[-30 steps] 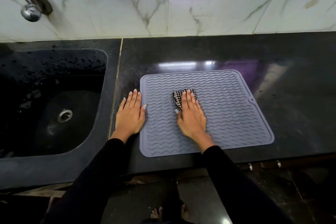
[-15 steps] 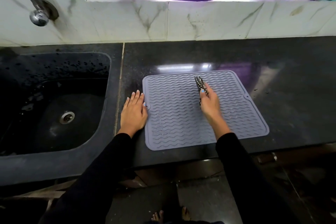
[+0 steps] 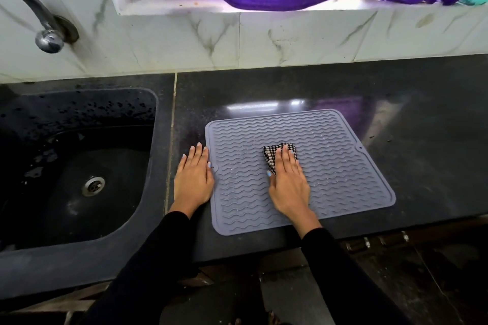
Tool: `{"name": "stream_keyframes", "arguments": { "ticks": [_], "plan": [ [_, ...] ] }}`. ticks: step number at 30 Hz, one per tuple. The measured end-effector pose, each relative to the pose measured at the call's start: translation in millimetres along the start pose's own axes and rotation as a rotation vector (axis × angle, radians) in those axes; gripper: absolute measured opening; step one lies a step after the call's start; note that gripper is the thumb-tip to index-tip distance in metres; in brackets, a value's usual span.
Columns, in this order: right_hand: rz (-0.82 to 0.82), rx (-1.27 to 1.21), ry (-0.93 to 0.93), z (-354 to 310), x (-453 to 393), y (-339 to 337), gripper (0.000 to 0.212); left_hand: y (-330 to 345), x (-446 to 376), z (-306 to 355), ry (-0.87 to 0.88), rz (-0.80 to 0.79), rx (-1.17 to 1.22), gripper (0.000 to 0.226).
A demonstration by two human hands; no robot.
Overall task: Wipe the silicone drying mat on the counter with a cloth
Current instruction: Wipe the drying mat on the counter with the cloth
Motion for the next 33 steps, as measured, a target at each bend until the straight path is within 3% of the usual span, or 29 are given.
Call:
{"name": "stream_keyframes", "arguments": {
  "ticks": [4,6,10,11,13,16,17,23,29,31,33],
  "plan": [
    [-0.001,0.013,-0.024,-4,1,0,0.059,0,1,-2,-0.002,-0.015,0.010,0.057],
    [0.016,-0.133,0.026,-4,-1,-7,0.055,-1,0,-4,0.004,-0.023,0.030,0.064],
    [0.187,-1.097,0.436,12,-2,-27,0.043,3,0,-8,0.072,-0.071,0.027,0.083],
    [0.191,-1.158,0.443,3,-2,-29,0.042,4,0,-9,0.087,-0.080,0.017,0.086],
    [0.096,-0.955,0.291,-36,3,-32,0.046,5,0,-10,0.100,-0.079,0.010,0.086],
    [-0.076,-0.396,-0.075,-103,31,9,0.052,3,2,-9,0.113,-0.036,-0.001,0.083],
    [-0.066,-0.245,-0.165,-115,41,25,0.053,4,2,-9,0.119,-0.031,-0.013,0.082],
    [-0.076,0.048,-0.152,-111,46,58,0.071,1,1,-8,0.119,0.018,0.028,0.079],
    [-0.150,-0.125,-0.261,-113,46,48,0.073,-5,3,-11,0.077,0.057,0.155,0.055],
    [-0.209,-0.390,-0.161,-101,37,39,0.054,-7,3,-12,0.064,0.064,0.185,0.048],
    [-0.240,-0.925,0.134,-83,27,29,0.043,-9,4,-12,0.055,0.072,0.199,0.045]
  ]
}}
Point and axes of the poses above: each hand's wrist, its own x-axis away from the middle knuckle, its own y-axis out of the palm, z = x × y, the point moved 9 cm from there along -x, towards the middle knuckle, and after that the axes turned 9 degrees about -x, right-handed, at the moved point
